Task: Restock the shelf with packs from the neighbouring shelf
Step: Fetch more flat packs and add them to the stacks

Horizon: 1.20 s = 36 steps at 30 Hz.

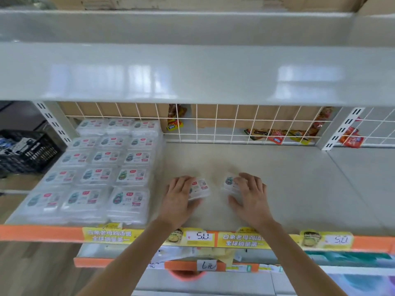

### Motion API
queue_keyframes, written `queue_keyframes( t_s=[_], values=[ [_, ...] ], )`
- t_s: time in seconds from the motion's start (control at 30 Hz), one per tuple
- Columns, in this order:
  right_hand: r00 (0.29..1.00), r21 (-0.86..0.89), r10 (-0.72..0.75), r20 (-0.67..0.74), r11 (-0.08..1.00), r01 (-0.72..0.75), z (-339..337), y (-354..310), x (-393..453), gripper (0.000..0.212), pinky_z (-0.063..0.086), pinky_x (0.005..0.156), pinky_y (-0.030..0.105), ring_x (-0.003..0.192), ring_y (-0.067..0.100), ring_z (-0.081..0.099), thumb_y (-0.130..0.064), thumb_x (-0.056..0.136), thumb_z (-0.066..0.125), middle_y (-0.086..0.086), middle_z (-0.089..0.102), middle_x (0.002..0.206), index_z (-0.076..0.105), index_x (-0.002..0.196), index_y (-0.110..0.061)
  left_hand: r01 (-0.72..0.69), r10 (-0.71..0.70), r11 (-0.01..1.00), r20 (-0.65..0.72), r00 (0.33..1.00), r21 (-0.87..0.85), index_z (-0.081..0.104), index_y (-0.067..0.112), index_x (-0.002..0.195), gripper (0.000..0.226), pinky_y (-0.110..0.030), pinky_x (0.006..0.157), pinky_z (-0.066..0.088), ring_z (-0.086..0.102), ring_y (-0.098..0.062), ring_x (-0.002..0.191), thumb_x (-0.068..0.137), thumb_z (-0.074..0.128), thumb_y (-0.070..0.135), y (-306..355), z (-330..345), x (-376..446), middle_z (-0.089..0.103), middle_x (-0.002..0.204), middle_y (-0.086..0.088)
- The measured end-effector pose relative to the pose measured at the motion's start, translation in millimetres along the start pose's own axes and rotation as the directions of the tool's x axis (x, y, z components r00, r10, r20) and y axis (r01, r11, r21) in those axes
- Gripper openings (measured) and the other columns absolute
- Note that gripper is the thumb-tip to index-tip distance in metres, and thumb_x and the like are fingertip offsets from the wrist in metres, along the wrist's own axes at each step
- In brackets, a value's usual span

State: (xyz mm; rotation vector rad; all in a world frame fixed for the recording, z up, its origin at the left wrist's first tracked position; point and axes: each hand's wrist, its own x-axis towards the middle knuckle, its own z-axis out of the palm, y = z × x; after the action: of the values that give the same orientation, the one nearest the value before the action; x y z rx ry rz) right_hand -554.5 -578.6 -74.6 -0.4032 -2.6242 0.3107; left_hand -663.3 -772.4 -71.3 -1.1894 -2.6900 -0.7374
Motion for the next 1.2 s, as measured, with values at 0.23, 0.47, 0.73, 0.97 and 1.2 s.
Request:
queue_keyframes(
  t_s=[0.23,0.47,0.73,0.97,1.2],
  values=[
    [0.969,0.094,-0.137,0.207,0.988,0.12,7.2,-31.7,16.5,0.034,0.021,0.082,0.028,0.105,0.014,0.035,-0.039,0.075,0.052,-0.009,0.049,0.119,0.046,0.107,-0.028,-0.033,0.031,0.999,-0.056,0.998,-0.043,0.048,0.006,0.126,0.056,-0.037,0.098,0.039,0.04,-0.024,0.117,0.076,0.072,0.016,2.5,-42.9,8.4,0.049,0.126,-0.006],
    [0.981,0.352,-0.184,0.061,0.924,0.152,15.2,-105.7,55.9,0.033,0.037,0.075,0.032,0.09,0.023,0.049,-0.027,0.077,0.068,0.002,0.053,0.107,0.055,0.103,-0.014,0.11,-0.107,0.994,-0.165,0.98,0.007,0.052,0.005,0.121,0.052,-0.039,0.096,0.039,0.043,-0.03,0.114,0.073,0.074,0.011,-63.5,-128.3,-5.5,0.053,0.122,-0.01],
    [0.87,0.313,-0.467,0.157,0.859,0.404,21.0,-211.9,87.3,0.034,0.032,0.084,0.034,0.11,0.021,0.043,-0.03,0.082,0.063,0.001,0.051,0.12,0.052,0.112,-0.016,0.339,-0.33,0.939,-0.115,0.937,0.065,0.046,0.008,0.128,0.05,-0.032,0.099,0.031,0.038,-0.027,0.122,0.082,0.065,0.008,-153.3,-182.7,6.7,0.048,0.13,-0.01],
    [0.886,0.217,-0.435,0.158,0.891,0.399,25.8,-229.7,90.0,0.034,0.034,0.087,0.032,0.117,0.016,0.035,-0.03,0.084,0.056,-0.005,0.048,0.124,0.054,0.115,-0.018,0.36,-0.348,0.925,-0.11,0.931,0.125,0.058,0.012,0.119,0.038,-0.031,0.1,0.033,0.044,-0.025,0.121,0.083,0.057,0.001,-193.1,-187.5,26.9,0.053,0.128,-0.009],
    [0.899,0.188,-0.432,0.075,0.891,0.413,39.2,-239.9,114.9,0.027,0.046,0.083,0.04,0.104,0.028,0.046,-0.008,0.081,0.062,0.008,0.053,0.109,0.06,0.108,-0.009,0.388,-0.344,0.897,-0.213,0.914,0.214,0.045,0.016,0.133,0.054,-0.036,0.096,0.041,0.041,-0.029,0.119,0.083,0.051,-0.002,-184.6,-166.9,13.2,0.039,0.129,-0.01]
  ],
)
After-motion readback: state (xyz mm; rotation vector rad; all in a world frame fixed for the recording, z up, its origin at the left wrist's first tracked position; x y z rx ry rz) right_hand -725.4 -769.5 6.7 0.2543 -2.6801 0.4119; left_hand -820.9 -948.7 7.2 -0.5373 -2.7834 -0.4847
